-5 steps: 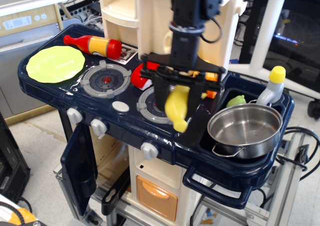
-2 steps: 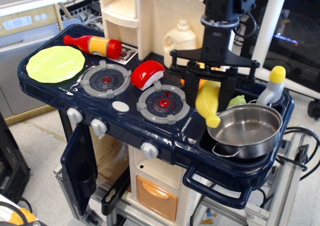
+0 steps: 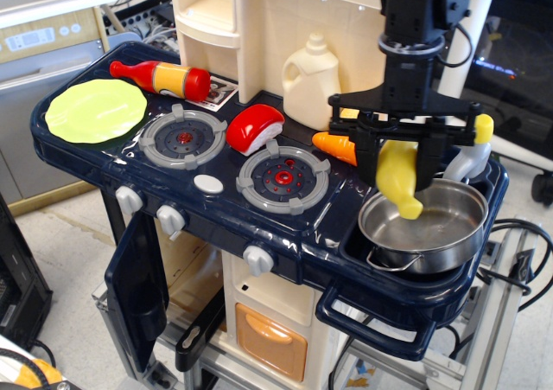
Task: Put banana in pot or pan
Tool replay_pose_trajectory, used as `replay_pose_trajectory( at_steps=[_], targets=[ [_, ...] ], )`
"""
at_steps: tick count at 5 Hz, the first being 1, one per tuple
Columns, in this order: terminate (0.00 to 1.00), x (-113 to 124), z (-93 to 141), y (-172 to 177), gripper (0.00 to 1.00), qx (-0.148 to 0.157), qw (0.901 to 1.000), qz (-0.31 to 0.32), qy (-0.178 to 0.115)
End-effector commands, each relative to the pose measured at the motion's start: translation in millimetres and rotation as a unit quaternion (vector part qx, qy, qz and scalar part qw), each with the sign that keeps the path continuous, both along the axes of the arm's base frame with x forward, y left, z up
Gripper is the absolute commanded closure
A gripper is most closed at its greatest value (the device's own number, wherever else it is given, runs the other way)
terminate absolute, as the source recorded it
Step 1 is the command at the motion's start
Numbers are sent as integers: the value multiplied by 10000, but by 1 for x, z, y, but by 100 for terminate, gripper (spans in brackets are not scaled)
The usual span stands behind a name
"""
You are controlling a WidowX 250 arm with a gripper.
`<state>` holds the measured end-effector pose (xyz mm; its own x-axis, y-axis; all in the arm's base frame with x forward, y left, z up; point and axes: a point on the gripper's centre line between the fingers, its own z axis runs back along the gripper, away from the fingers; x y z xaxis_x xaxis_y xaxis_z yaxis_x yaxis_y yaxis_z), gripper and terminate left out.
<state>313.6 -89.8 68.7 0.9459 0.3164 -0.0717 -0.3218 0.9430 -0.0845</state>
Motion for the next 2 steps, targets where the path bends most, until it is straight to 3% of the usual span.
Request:
replay_pose_trajectory(
  at_steps=[1,2],
  targets=[
    [0,5,11,0,0,-39,9999,78,-148],
    [100,5,11,0,0,-39,9999,78,-148]
  ],
)
